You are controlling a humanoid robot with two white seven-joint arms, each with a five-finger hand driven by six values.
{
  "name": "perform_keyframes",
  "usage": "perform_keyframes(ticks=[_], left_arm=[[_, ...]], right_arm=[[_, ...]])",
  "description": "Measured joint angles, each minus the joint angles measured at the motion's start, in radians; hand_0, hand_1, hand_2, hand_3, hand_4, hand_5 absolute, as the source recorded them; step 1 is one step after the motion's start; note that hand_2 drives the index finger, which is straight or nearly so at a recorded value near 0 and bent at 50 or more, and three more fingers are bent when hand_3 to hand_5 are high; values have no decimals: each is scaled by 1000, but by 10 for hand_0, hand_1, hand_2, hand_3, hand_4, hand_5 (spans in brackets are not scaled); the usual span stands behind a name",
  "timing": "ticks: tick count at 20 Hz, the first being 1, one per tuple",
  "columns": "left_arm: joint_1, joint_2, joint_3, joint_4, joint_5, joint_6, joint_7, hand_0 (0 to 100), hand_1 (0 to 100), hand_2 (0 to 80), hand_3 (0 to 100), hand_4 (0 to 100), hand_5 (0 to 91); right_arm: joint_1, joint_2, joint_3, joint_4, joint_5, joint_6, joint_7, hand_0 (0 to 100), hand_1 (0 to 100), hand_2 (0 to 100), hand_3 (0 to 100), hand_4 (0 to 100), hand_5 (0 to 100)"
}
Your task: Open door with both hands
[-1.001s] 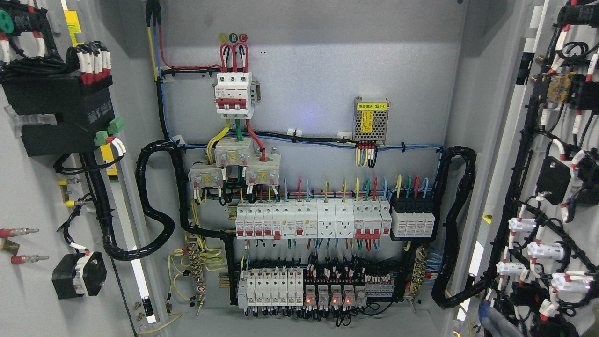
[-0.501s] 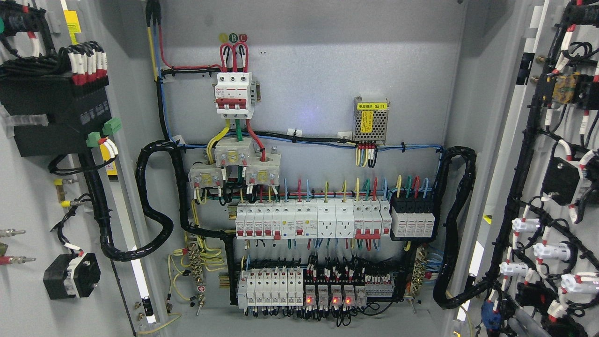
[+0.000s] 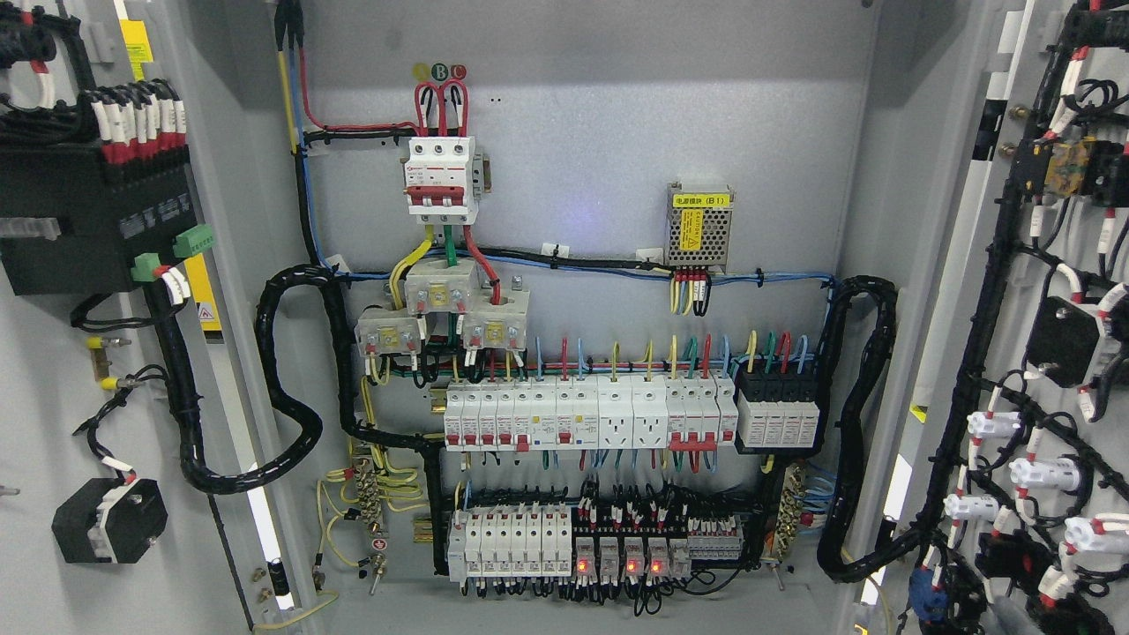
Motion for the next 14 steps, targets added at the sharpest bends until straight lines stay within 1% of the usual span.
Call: perform_keyframes(ticks=[2, 5, 7, 14], left_arm=[[-6, 14, 28, 15, 27, 18, -11, 120, 556, 0, 0, 0, 0], [-21, 32, 66, 35, 71, 59, -52, 120, 556, 0, 0, 0, 0], [-35, 44, 89, 51, 92, 75, -70, 120, 556, 0, 0, 0, 0], [-80, 99, 147, 128, 130, 97, -87, 120, 556, 0, 0, 0, 0]], right_arm=[[3, 1, -6, 2, -2, 0, 4, 0, 500, 40, 0, 0, 0], [5, 2, -19, 5, -27, 3, 1, 0, 500, 40, 0, 0, 0], [7, 2, -27, 7, -49, 8, -1, 0, 500, 40, 0, 0, 0], [10, 2, -55, 11, -105, 10, -2, 0, 500, 40, 0, 0, 0]])
